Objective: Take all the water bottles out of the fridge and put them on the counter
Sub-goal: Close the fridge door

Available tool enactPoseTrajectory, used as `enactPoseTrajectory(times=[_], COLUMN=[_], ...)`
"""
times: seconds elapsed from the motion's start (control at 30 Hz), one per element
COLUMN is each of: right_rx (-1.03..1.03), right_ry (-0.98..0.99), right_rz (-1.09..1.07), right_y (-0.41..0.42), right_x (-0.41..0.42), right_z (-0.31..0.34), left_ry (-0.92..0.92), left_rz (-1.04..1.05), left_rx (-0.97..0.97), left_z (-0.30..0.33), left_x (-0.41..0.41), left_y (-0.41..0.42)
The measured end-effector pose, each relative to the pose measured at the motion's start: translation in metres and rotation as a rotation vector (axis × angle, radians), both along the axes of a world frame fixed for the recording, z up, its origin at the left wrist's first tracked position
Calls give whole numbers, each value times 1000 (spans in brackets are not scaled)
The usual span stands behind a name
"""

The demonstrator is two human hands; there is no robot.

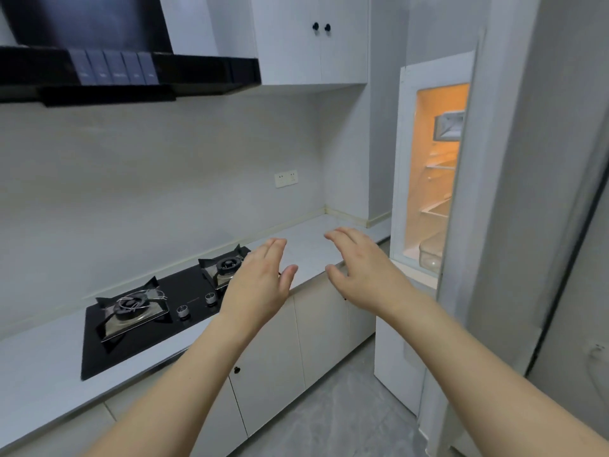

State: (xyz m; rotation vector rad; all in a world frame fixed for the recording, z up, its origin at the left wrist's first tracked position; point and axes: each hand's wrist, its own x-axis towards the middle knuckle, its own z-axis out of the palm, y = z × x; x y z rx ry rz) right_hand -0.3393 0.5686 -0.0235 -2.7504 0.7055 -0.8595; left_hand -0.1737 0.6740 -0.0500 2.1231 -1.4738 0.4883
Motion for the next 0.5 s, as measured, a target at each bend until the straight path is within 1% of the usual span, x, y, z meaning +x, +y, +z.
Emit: enactPoseTrajectory(times=[0.17,0.33,0.5], right_rx=[-143,-274,-317], right_ry=[-165,-347,-464], right_rz=[77,140,159], right_y=[5,-4,-12], right_x=[-24,-55,-82], right_z=[38,78,101], left_ry=[-75,-164,-226], left_rz=[11,-39,-98], left_rx=[-52,-166,-233], left_z=[32,71,92], left_x=[-24,-57,-92], left_y=[6,1,-8])
